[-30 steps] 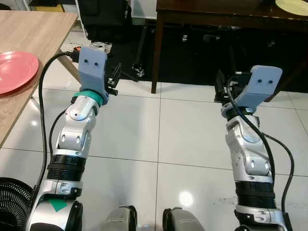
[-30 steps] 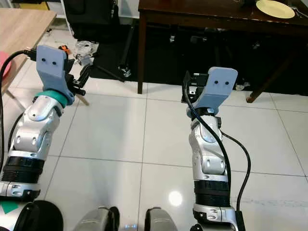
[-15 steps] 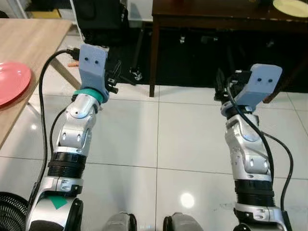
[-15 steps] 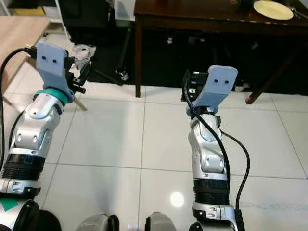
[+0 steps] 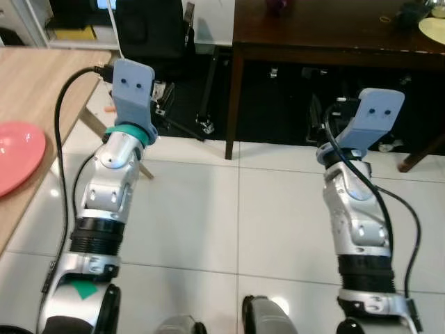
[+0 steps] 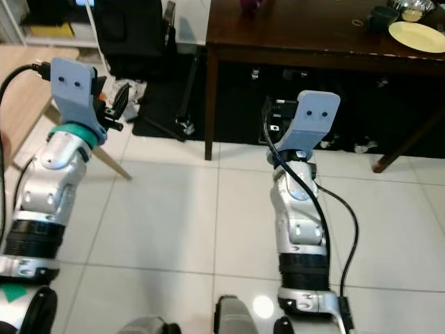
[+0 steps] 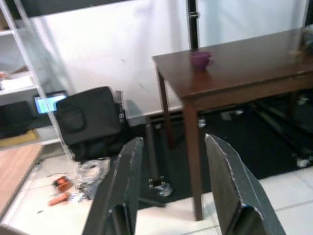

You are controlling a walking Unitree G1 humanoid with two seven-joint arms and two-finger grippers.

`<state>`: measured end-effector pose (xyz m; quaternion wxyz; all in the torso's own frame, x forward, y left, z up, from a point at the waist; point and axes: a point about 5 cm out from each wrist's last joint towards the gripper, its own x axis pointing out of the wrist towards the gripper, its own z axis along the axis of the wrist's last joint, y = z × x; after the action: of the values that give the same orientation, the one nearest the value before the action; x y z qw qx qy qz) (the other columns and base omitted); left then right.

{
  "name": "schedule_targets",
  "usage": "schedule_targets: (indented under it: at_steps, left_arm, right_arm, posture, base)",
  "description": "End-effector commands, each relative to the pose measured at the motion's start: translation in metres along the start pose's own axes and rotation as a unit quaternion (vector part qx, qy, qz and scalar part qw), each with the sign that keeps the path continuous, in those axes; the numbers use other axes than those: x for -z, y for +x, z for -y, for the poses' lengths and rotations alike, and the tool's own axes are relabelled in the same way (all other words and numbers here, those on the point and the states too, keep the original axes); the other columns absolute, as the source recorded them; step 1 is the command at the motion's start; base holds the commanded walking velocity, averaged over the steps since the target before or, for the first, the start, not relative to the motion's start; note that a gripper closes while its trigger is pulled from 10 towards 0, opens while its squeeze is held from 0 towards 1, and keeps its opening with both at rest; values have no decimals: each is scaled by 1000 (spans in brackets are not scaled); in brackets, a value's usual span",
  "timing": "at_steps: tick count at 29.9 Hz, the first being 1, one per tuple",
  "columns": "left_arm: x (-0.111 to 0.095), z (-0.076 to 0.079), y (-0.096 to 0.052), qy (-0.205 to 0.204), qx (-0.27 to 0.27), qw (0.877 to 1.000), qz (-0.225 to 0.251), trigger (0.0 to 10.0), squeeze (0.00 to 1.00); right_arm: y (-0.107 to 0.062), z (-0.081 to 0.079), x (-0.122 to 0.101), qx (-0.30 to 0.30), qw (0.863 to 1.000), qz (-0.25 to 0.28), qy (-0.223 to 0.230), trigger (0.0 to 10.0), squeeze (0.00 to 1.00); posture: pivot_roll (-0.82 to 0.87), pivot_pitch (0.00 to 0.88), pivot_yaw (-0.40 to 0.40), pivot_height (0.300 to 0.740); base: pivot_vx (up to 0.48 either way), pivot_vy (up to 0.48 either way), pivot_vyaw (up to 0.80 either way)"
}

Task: Setting the table

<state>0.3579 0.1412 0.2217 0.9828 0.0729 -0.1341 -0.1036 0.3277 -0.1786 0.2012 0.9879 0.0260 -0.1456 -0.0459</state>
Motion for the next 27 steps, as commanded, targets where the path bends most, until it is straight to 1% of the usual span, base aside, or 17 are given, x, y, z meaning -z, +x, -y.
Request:
schedule_targets:
  at_steps: [1, 5, 18, 21, 24, 27]
  left_arm:
    - [7, -8, -3, 7, -13, 1000, -13, 10000, 0]
    - [7, -9, -4, 9, -15, 1000, -13, 10000, 0]
    - [6, -10, -4, 17, -22, 1000, -10, 10000, 0]
    - [6, -8, -4, 20, -19, 1000, -8, 10000, 0]
    - [6, -7, -4, 23, -16, 1000, -9, 10000, 0]
    - [6, -7, -4, 23, -16, 1000, -9, 10000, 0]
  right_arm:
    - [-1, -5, 2, -10, 1000, -2, 2, 10000, 0]
    - [0, -8, 2, -20, 1000, 1, -7, 10000, 0]
    - [1, -8, 2, -24, 1000, 1, -6, 10000, 0]
    - [2, -8, 2, -22, 1000, 1, 2, 10000, 0]
    - [2, -7, 3, -14, 1000, -2, 13, 10000, 0]
    - [2, -7, 3, -14, 1000, -2, 13, 10000, 0]
  posture:
    - [1, 0, 61, 740]
    - [4, 0, 59, 740]
    - [8, 0, 56, 740]
    - [9, 0, 56, 740]
    - [10, 0, 59, 740]
    - [10, 0, 59, 740]
  base:
    - [311, 0, 0]
    - [310, 0, 0]
    - [307, 0, 0]
    - [259, 0, 0]
    - [0, 0, 0]
    - [0, 0, 0]
